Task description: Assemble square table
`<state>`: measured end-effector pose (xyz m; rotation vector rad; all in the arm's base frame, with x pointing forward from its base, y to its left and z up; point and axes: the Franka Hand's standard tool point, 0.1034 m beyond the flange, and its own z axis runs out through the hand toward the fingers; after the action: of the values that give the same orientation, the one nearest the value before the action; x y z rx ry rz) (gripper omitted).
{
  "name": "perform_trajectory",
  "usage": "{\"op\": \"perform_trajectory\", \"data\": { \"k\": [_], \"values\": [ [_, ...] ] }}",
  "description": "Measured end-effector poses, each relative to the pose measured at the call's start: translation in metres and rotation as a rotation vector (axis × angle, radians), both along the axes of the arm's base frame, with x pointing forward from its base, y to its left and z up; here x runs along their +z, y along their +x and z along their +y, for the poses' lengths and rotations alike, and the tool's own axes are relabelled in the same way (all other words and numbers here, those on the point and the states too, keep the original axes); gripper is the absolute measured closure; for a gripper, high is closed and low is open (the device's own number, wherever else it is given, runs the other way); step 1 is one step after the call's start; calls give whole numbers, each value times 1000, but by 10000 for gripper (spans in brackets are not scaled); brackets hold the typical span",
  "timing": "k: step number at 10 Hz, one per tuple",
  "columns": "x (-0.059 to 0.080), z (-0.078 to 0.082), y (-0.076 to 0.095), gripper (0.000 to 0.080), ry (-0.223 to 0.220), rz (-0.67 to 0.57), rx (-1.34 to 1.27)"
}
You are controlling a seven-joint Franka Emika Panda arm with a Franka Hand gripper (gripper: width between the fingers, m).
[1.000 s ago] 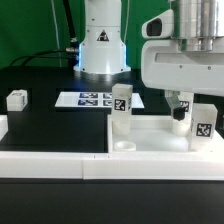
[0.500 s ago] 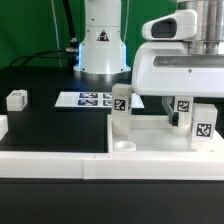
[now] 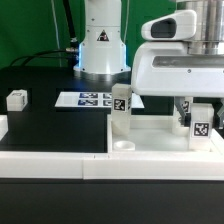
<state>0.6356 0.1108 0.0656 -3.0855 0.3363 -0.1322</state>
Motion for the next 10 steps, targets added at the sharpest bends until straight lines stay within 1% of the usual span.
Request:
{"op": "perform_trajectory", "data": {
  "k": [2,6,10],
  "values": [
    [0,0,1,509,2,0,-23],
    [-1,1,2,509,13,16,-248],
    [-1,-3,2,509,38,24,-471]
  ]
}}
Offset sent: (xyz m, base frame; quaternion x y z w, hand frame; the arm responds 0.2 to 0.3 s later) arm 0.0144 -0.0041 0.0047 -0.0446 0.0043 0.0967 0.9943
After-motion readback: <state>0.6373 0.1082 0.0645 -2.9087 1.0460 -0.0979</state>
